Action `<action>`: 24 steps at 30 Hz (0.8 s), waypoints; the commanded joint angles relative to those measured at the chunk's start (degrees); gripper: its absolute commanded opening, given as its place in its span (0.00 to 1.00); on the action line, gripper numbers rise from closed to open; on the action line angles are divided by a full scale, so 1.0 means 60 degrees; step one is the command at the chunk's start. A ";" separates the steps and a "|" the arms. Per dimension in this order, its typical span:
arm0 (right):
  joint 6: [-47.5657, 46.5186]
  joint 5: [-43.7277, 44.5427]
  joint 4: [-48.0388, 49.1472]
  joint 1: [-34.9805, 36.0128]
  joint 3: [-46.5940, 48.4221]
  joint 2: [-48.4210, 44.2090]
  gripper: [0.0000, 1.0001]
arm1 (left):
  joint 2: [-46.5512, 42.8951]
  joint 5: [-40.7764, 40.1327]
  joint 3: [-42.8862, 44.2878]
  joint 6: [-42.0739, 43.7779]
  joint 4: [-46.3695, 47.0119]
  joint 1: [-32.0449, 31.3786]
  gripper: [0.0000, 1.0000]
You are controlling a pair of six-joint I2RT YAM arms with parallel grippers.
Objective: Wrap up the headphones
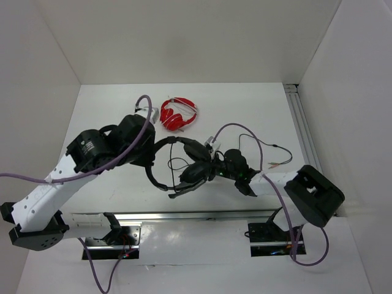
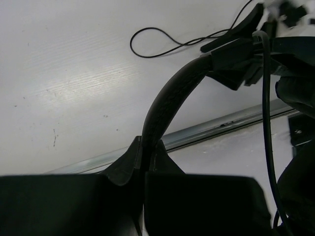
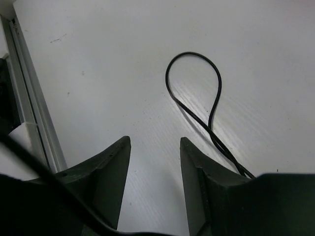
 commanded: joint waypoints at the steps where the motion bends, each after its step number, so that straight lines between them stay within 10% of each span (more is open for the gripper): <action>1: 0.0634 -0.0564 0.2203 -0.0122 -0.0112 0.0734 0.52 | -0.0443 0.0262 0.0897 -0.0532 0.0424 0.0246 0.00; 6: 0.0941 -0.0463 0.3053 0.0199 -0.0024 0.1628 0.43 | -0.0443 0.0570 0.1468 -0.0620 0.0424 0.0524 0.00; 13: 0.1133 0.0152 0.3362 0.0595 0.0064 0.2200 0.06 | -0.0443 0.0379 0.2712 -0.1249 0.0613 0.1724 0.00; 24: 0.0841 0.3108 0.0464 0.2644 0.1205 0.1352 0.00 | 0.0362 0.1316 0.3227 -0.1250 0.1361 0.4871 0.00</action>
